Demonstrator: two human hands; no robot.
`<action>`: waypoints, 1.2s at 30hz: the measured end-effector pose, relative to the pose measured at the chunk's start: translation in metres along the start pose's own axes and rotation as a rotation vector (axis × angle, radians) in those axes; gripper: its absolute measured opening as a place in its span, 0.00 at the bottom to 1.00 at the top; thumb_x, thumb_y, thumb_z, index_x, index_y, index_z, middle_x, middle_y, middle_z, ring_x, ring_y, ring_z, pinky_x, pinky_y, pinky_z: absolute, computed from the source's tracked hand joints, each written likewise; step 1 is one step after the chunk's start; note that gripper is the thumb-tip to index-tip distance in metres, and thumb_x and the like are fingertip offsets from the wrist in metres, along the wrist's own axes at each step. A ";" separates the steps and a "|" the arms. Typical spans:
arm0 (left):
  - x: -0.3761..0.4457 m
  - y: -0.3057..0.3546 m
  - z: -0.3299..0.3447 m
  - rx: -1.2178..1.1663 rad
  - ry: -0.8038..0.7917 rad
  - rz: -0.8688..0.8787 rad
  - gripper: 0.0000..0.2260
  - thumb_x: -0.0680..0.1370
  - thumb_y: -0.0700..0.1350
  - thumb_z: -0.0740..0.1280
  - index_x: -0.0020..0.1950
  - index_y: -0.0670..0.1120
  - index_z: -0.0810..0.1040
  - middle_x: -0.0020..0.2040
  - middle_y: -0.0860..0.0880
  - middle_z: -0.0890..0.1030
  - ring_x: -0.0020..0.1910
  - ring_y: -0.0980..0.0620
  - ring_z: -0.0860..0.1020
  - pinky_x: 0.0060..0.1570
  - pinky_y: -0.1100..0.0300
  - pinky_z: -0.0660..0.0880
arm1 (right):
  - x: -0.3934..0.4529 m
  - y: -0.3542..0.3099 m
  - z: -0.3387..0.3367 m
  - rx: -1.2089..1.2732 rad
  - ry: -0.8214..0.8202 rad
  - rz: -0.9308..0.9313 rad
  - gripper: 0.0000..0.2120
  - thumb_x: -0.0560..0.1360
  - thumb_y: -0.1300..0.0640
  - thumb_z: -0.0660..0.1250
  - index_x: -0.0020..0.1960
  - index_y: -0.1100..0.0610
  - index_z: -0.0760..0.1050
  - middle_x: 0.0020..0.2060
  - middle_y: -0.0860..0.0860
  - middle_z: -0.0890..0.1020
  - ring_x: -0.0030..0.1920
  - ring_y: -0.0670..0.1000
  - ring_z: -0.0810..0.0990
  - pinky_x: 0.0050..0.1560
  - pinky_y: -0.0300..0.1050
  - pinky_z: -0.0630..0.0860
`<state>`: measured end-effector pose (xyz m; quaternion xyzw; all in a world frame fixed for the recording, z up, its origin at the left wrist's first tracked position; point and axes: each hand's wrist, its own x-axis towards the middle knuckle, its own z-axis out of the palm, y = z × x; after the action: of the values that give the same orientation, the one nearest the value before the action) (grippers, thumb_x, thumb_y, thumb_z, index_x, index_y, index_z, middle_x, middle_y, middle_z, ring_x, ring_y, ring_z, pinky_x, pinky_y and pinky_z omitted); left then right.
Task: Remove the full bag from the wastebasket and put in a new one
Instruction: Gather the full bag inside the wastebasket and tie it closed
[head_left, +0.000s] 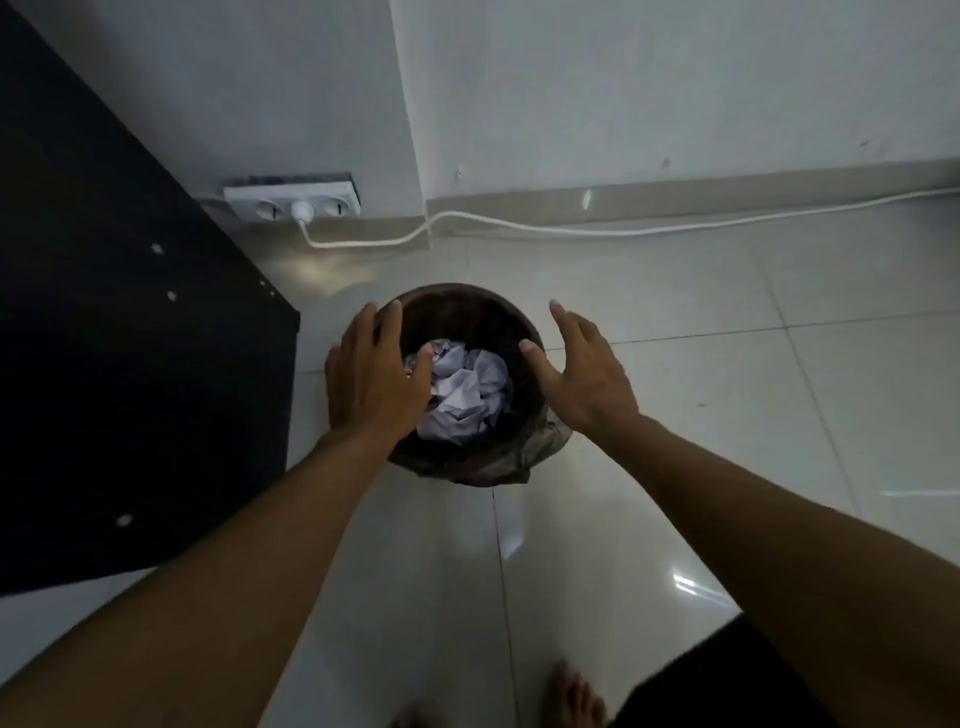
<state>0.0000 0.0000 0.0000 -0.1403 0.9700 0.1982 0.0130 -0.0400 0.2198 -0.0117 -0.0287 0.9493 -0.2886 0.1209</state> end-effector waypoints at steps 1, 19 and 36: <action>0.004 -0.007 0.016 0.003 0.014 -0.008 0.27 0.81 0.55 0.60 0.78 0.46 0.60 0.80 0.42 0.58 0.78 0.41 0.58 0.75 0.42 0.57 | 0.006 0.010 0.015 0.035 0.010 0.013 0.34 0.79 0.35 0.56 0.79 0.48 0.53 0.77 0.54 0.62 0.76 0.55 0.61 0.73 0.58 0.64; 0.025 -0.032 0.058 -0.475 0.444 -0.336 0.09 0.80 0.42 0.65 0.49 0.39 0.84 0.46 0.40 0.84 0.46 0.41 0.81 0.45 0.58 0.73 | 0.019 0.032 0.066 0.295 0.416 0.116 0.15 0.78 0.47 0.66 0.61 0.51 0.82 0.52 0.51 0.86 0.52 0.52 0.83 0.53 0.45 0.76; 0.003 -0.049 0.055 -0.536 0.460 -0.373 0.07 0.76 0.45 0.71 0.50 0.44 0.85 0.45 0.47 0.85 0.44 0.49 0.82 0.47 0.58 0.78 | 0.006 0.022 0.072 0.192 0.478 -0.121 0.05 0.79 0.58 0.64 0.52 0.58 0.76 0.53 0.51 0.80 0.52 0.52 0.79 0.51 0.49 0.77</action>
<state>0.0089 -0.0227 -0.0692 -0.3532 0.8193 0.4020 -0.2059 -0.0279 0.1981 -0.0831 -0.0047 0.9158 -0.3826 -0.1220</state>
